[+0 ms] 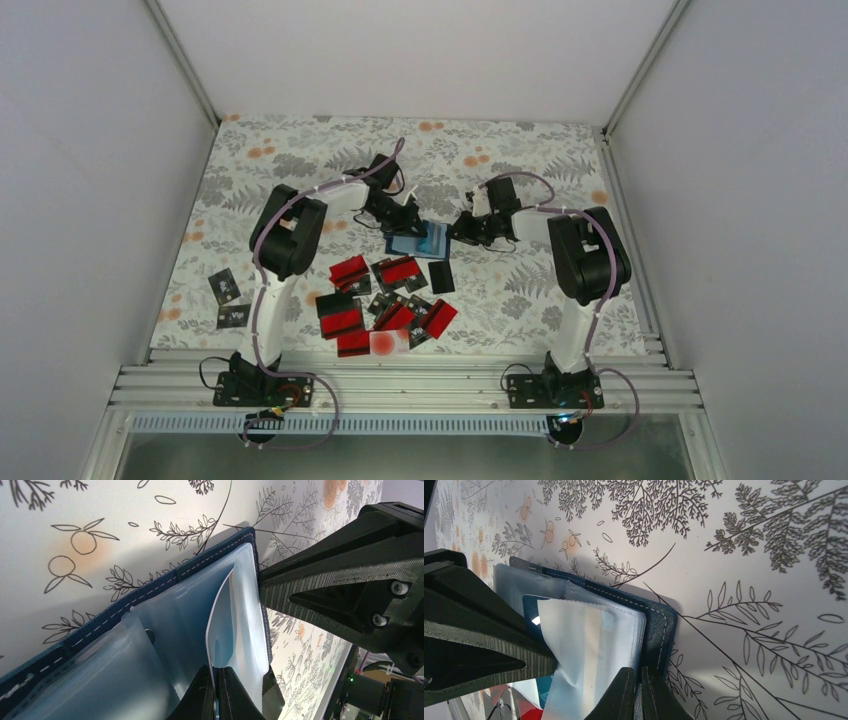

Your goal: Put the credit cards into the card holder

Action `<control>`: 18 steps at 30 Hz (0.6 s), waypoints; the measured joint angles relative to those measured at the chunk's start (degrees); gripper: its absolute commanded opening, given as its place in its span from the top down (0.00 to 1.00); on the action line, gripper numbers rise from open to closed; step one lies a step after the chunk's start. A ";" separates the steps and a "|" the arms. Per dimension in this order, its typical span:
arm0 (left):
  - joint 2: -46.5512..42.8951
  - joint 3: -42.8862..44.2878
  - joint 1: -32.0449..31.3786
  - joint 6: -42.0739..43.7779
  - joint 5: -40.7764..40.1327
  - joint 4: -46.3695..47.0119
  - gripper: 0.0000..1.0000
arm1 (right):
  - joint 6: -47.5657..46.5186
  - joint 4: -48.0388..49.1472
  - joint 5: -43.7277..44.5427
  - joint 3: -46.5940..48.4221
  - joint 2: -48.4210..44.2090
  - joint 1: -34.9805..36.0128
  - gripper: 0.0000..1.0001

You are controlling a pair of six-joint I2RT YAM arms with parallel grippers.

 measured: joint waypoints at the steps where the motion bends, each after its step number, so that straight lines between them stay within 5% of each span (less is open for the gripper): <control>1: 0.00 0.00 -0.02 0.00 0.02 0.02 0.98 | 0.02 0.00 -0.02 0.00 0.00 0.00 0.92; 18: 0.00 -1.68 -1.01 -3.74 0.28 4.04 0.98 | -0.50 -2.84 1.95 -3.23 -6.05 -0.02 0.84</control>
